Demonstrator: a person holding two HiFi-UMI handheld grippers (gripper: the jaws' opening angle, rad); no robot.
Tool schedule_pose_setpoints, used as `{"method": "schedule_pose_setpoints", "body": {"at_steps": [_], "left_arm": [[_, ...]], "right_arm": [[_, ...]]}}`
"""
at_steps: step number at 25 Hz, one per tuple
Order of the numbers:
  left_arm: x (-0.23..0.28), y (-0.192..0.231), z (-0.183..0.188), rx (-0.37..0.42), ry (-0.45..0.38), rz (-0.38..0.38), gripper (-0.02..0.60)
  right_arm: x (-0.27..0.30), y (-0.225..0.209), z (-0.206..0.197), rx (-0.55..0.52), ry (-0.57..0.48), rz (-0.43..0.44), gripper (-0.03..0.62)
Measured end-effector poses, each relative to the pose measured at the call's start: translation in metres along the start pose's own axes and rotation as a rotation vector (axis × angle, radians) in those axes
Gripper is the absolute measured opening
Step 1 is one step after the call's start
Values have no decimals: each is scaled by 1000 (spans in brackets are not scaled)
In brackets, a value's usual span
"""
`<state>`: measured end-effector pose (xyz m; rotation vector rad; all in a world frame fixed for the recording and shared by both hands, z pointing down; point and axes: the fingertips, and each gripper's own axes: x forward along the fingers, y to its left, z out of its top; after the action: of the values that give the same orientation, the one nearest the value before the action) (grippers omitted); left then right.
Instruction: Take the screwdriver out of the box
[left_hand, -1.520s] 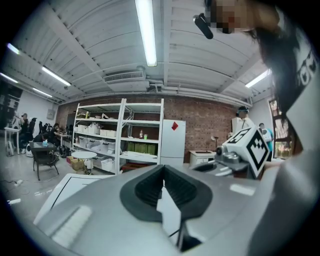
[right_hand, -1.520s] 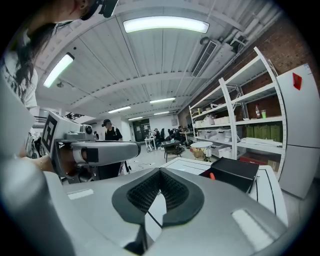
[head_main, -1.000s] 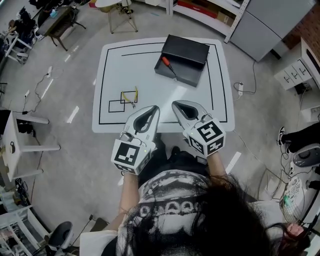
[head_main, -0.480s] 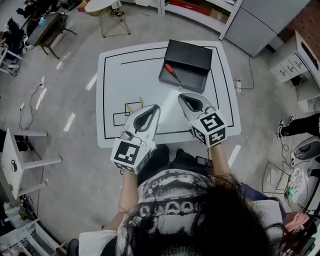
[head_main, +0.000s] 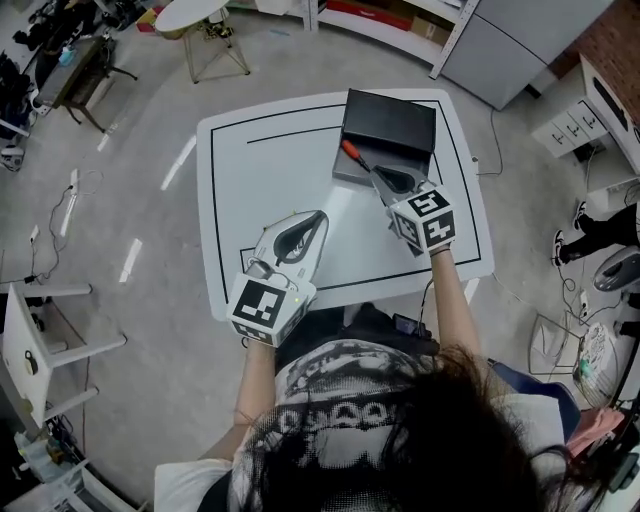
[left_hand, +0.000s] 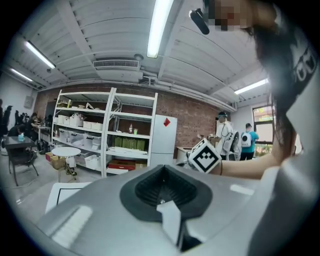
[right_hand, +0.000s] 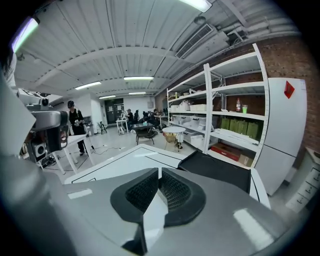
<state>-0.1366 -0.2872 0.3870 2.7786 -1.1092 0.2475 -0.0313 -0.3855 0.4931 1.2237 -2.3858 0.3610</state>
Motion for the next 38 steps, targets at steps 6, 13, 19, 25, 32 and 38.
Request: {"method": "schedule_pose_setpoints", "body": {"at_steps": [6, 13, 19, 25, 32, 38], "left_arm": [[6, 23, 0, -13, 2, -39, 0], [12, 38, -5, -23, 7, -67, 0], [10, 49, -10, -39, 10, -70, 0], [5, 67, -18, -57, 16, -53, 0], [-1, 93, -23, -74, 16, -28, 0], [-5, 107, -24, -86, 6, -17, 0]], "right_arm": [[53, -33, -14, 18, 131, -3, 67], [108, -59, -52, 73, 311, 27, 103], [137, -63, -85, 34, 463, 46, 127], [161, -66, -102, 59, 541, 18, 127], [171, -67, -105, -2, 598, 4, 129], [175, -54, -105, -88, 602, -2, 94]]}}
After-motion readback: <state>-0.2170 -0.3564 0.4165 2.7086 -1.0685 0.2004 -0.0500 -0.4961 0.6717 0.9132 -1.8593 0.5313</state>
